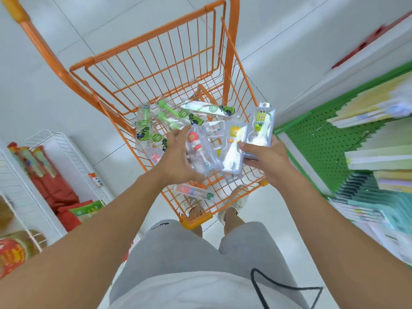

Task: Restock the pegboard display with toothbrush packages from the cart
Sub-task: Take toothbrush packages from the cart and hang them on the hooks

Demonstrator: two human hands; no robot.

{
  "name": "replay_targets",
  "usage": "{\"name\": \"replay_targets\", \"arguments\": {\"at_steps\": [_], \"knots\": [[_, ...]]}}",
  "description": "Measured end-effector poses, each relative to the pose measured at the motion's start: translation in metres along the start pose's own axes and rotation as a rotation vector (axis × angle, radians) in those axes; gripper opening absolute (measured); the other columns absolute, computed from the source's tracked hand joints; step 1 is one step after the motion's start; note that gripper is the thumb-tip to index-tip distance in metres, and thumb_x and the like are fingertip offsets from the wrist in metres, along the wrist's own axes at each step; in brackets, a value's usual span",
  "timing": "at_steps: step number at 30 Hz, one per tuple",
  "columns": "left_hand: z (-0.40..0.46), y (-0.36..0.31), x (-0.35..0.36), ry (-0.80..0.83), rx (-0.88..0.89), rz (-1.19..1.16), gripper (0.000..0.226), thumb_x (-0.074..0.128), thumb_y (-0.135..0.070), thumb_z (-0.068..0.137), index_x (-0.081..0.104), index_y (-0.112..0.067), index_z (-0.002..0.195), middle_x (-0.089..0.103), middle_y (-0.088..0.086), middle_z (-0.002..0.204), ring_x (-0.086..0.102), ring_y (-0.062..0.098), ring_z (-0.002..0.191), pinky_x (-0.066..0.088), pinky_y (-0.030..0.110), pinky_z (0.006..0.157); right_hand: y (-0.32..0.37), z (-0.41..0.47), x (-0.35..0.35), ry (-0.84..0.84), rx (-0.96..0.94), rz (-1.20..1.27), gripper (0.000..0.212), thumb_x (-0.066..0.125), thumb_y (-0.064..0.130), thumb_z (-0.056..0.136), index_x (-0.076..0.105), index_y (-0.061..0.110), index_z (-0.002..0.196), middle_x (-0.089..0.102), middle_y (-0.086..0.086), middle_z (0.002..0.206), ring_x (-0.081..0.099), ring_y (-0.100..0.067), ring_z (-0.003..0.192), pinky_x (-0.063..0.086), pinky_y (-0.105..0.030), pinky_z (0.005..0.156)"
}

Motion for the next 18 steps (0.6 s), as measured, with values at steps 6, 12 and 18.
{"name": "replay_targets", "arguments": {"at_steps": [6,12,18], "knots": [[-0.002,-0.004,0.023,0.143,-0.039,-0.017,0.133,0.099,-0.014,0.053,0.015,-0.033,0.155,0.008,-0.014,0.144,0.060,0.025,0.101,0.060,0.037,0.083,-0.037,0.001,0.005,-0.088,0.088,-0.096,0.062,0.093,0.011,0.069,0.057,0.003,0.118,0.070,-0.020,0.110,0.075,-0.032,0.083,0.064,-0.041,0.067],[-0.009,-0.039,0.019,0.132,0.166,0.015,0.132,0.101,-0.022,0.049,0.020,-0.034,0.152,0.012,-0.022,0.136,0.054,0.020,0.114,0.052,0.014,0.085,-0.021,-0.021,0.031,0.202,0.060,0.091,0.048,0.082,0.014,0.081,0.065,0.001,0.123,0.073,-0.016,0.115,0.071,-0.031,0.107,0.059,-0.047,0.090],[-0.014,-0.081,0.036,0.095,0.095,-0.350,0.102,0.087,-0.020,0.077,0.025,-0.042,0.154,0.014,-0.020,0.160,0.052,-0.001,0.123,0.049,0.017,0.084,-0.012,-0.051,0.017,0.234,0.016,0.230,0.029,0.077,0.003,0.083,0.067,0.006,0.110,0.075,-0.009,0.092,0.072,-0.025,0.084,0.060,-0.036,0.072]]}}
Point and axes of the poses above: each hand's wrist, its own z-axis towards the middle knuckle, its own x-axis out of the palm, y = z × x, the point moved 10 cm from there along z, towards the middle knuckle
